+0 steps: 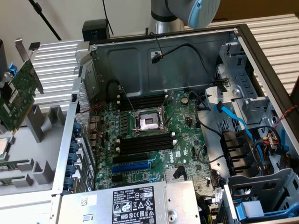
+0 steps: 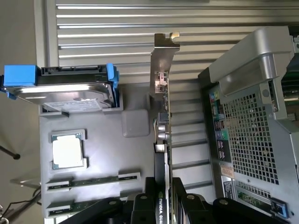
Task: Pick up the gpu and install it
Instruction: 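Pick up the gpu and move the gpu toward the slot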
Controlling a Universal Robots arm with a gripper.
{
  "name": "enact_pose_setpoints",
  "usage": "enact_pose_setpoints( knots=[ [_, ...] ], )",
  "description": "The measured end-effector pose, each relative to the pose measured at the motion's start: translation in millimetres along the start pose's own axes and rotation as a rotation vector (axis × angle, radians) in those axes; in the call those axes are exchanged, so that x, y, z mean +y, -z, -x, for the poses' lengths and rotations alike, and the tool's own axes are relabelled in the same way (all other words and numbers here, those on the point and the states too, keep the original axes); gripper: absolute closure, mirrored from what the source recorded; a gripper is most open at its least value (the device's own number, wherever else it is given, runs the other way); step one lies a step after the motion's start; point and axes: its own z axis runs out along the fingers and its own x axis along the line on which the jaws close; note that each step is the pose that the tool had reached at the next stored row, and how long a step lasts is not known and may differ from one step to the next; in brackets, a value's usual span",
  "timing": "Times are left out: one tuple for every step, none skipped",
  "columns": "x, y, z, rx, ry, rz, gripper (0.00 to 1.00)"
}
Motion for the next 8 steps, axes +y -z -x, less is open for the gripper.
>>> enact_pose_setpoints(
  knots=[
    [0.4,2.8,0.2,0.0,0.0,-0.0001,0.74],
    [0.8,5.6,0.3,0.0001,0.0,-0.0001,0.74],
    [1.2,8.7,0.4,0.0001,0.0,-0.0002,0.74],
    [1.6,11.6,0.7,0.0001,0.0,-0.0002,0.74],
    [2.0,14.9,1.1,0.0001,0.0,-0.0002,0.74],
    [2.5,18.7,1.6,0.0001,0.0,-0.0001,0.74],
    [3.1,22.7,2.2,0.0001,-0.001,-0.0002,0.74],
    [3.8,27.5,2.9,0.0,-0.001,-0.0002,0.74]
  ],
)
